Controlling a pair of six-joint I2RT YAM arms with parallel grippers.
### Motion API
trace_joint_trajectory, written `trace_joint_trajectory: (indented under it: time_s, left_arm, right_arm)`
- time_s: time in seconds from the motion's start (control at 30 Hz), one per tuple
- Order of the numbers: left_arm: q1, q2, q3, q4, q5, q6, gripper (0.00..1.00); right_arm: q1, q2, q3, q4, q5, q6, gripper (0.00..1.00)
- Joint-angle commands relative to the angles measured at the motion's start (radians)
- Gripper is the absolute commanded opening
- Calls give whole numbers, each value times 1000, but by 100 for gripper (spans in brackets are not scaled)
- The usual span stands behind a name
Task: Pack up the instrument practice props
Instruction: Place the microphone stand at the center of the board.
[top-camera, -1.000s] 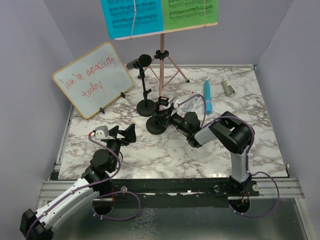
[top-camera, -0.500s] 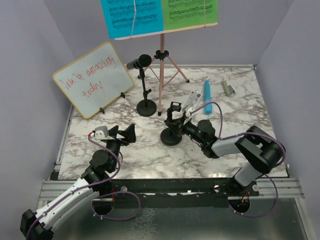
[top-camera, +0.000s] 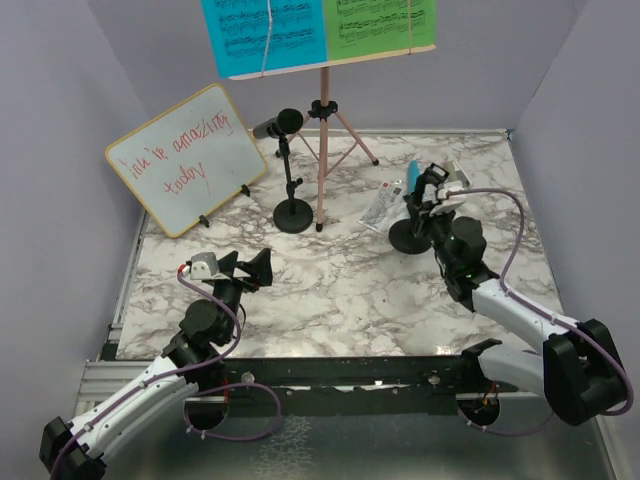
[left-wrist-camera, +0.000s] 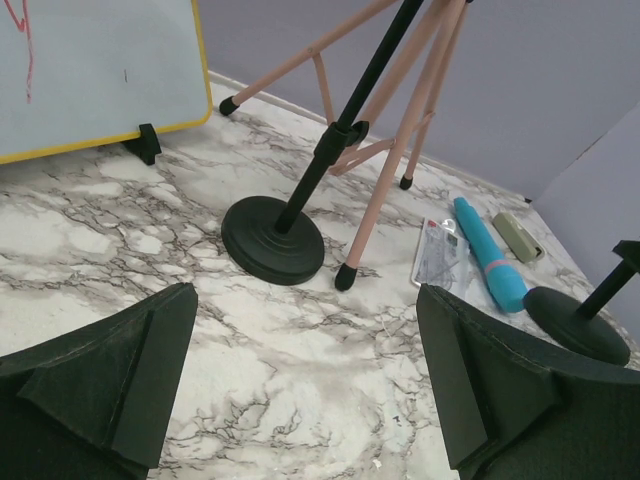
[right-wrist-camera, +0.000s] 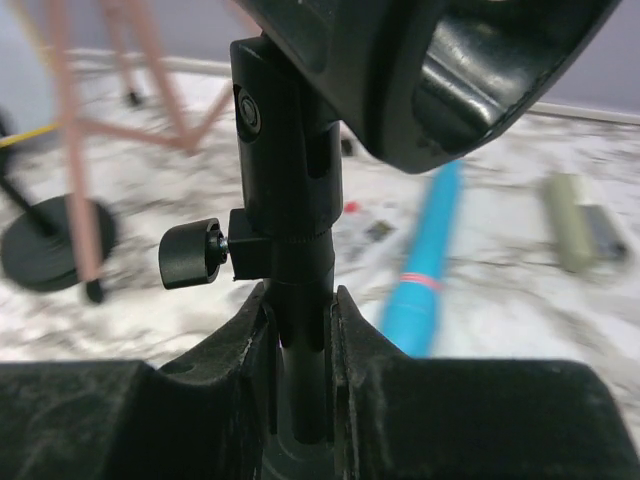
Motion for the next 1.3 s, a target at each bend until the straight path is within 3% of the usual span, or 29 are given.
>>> trace_joint_trajectory:
  time_s: [0.0, 0.33, 0.7, 0.93, 1.27]
  left_arm:
    - [-6, -5, 11, -16, -25, 22, 99]
    - [-9, 16, 14, -14, -31, 31, 99]
    - [-9, 30, 10, -3, -31, 43, 99]
    - [-9, 34, -1, 16, -38, 57, 99]
    - [-9, 24, -3, 21, -19, 62, 99]
  right_arm:
    - [-133, -46, 76, -16, 81, -16, 0]
    - [-470, 116, 114, 165, 110, 119, 0]
    - [-720, 483, 299, 326, 4, 181, 0]
    - [-748, 595, 371, 289, -30, 130, 0]
    - [-760, 591, 360, 190, -4, 29, 1]
